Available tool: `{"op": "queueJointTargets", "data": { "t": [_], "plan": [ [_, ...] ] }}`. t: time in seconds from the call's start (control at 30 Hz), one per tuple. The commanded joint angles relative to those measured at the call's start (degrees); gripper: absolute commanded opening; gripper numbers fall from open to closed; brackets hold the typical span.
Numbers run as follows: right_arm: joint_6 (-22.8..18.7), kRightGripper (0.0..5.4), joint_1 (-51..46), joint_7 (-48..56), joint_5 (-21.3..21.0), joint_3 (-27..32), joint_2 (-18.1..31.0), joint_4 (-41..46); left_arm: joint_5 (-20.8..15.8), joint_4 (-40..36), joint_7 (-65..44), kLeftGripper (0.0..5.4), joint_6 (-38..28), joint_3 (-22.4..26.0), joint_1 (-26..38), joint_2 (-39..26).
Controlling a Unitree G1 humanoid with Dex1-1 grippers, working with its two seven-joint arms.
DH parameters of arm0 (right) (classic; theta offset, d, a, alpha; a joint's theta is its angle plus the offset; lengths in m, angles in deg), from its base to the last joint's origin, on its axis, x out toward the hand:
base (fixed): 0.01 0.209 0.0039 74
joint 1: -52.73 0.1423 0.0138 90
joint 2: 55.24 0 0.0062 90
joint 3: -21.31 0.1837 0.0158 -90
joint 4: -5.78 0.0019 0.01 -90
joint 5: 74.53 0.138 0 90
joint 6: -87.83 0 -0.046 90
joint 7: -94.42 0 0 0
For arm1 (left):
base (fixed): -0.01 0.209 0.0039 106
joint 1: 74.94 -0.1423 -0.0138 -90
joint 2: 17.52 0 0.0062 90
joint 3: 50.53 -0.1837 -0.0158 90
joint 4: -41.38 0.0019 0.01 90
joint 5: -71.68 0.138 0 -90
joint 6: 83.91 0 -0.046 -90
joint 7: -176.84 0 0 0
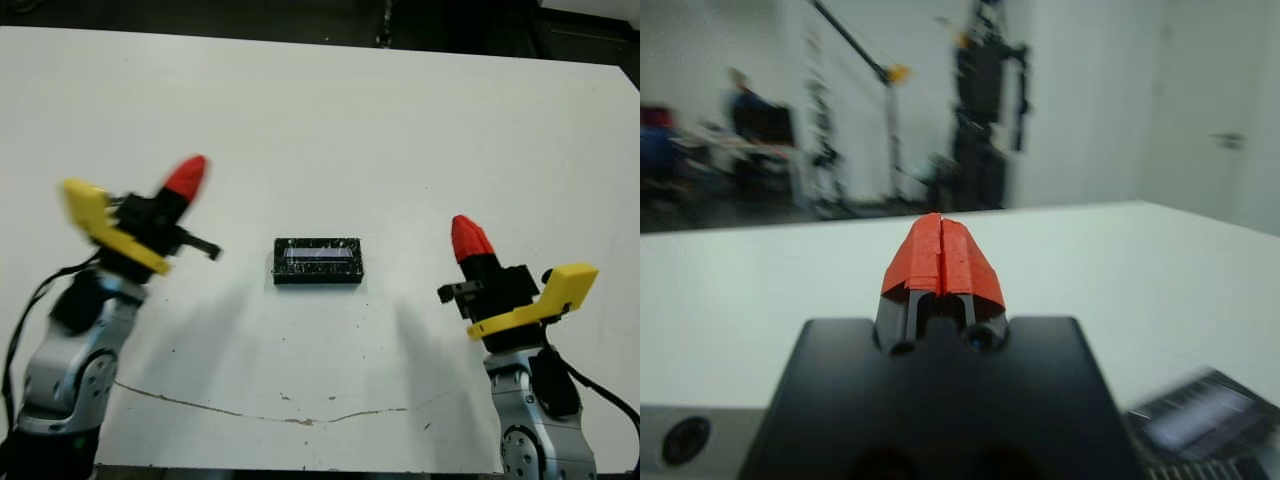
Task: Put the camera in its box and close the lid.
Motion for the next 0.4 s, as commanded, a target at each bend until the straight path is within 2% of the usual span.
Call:
{"op": "queueJointTargets", "data": {
  "t": [0.03,0.17,0.4],
  "plan": [
    [2.0,0.0,1.4,-1.8,-2.2,0.5,-0.4,-1.0,-0.3,2.2,1.8,0.01,-5.5,1.9,-3.1,1.7],
    [2.4,0.0,2.7,-3.9,-4.4,0.4,-0.8,-1.3,-2.7,3.4,1.8,0.01,-7.6,2.4,-4.9,3.0],
    [1.7,0.0,2.8,-3.7,-3.9,0.2,-0.9,-1.5,-2.8,4.7,1.8,0.01,-9.2,1.1,-5.2,3.5]
  ]
}}
